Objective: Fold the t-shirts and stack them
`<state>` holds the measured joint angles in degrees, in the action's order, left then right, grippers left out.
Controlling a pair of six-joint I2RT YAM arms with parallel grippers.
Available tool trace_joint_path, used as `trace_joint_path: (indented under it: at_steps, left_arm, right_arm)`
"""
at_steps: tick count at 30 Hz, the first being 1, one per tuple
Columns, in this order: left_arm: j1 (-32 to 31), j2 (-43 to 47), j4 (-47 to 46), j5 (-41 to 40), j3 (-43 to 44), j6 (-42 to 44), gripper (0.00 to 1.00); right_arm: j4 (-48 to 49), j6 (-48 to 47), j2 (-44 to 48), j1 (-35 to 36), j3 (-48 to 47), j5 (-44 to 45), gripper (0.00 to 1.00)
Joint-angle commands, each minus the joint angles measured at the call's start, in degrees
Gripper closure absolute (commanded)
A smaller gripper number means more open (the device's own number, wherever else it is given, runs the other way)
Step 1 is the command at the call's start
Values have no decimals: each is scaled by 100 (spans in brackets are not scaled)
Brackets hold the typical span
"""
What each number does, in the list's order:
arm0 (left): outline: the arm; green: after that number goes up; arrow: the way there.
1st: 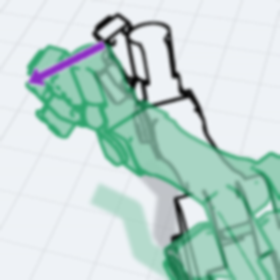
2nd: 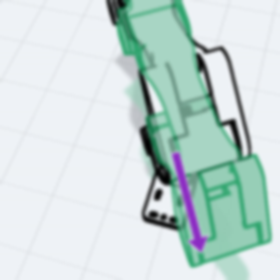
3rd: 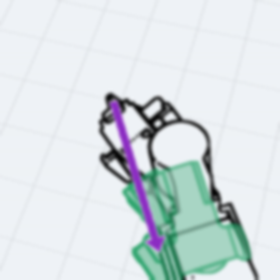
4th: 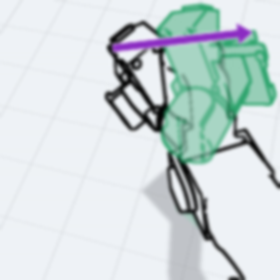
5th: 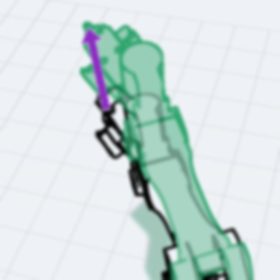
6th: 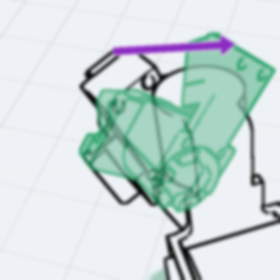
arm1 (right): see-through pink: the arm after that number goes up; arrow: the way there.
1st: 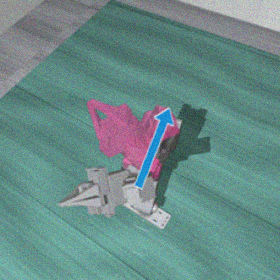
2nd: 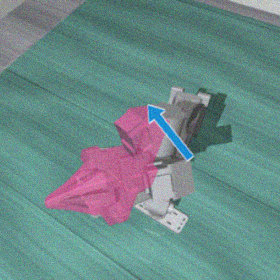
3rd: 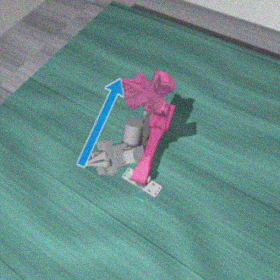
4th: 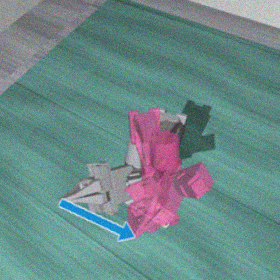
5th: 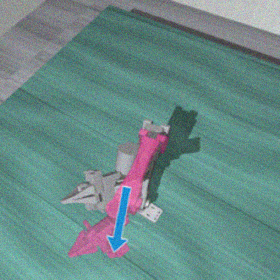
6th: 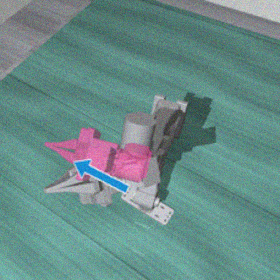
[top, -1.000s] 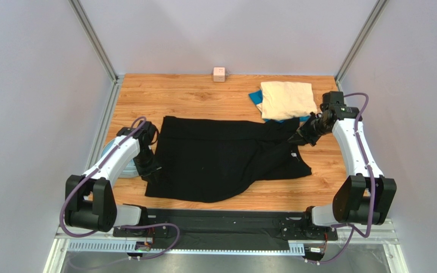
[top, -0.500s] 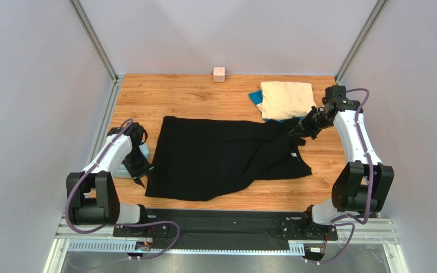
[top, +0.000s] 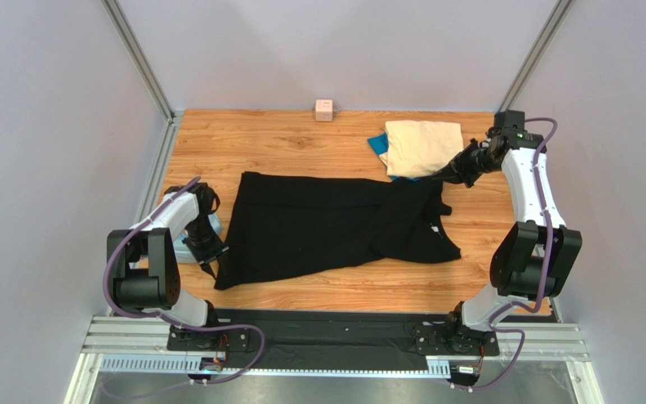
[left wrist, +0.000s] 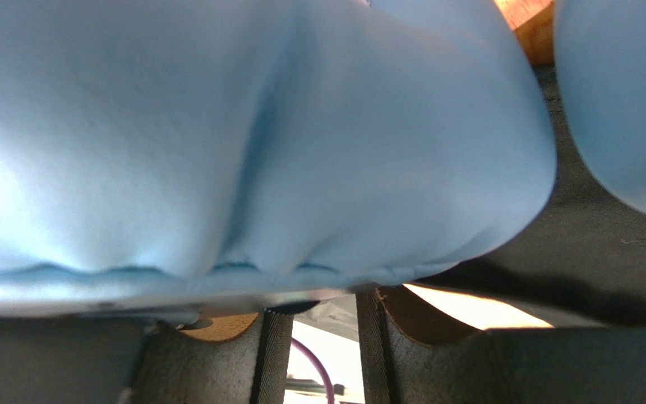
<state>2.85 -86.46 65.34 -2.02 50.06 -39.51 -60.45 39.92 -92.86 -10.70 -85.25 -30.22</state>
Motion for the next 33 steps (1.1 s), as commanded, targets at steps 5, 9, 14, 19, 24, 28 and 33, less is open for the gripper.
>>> trace_joint_path:
  at_steps: [5,9,14,19,24,28,33]
  left_arm:
    - [66,-328,-206,324,-5,277,63]
    - [58,-249,-303,474,-32,338,62]
    - [5,-390,-311,501,-32,347,61]
    - [-48,-320,-276,527,3,382,60]
    - [-39,-179,-39,299,222,601,59]
    - [-48,-196,119,264,372,786,59]
    - [-48,-161,163,404,443,918,59]
  right_arm:
    - [226,253,-338,-117,-589,-414,100]
    - [296,367,-610,-117,-887,-485,100]
    - [349,411,-795,-117,-1055,-529,100]
    - [358,385,-865,-125,-1107,-503,100]
    - [358,411,-971,-125,-1239,-529,100]
    - [376,402,-954,-125,-1204,-520,100]
    - [402,402,-918,-117,-1125,-529,100]
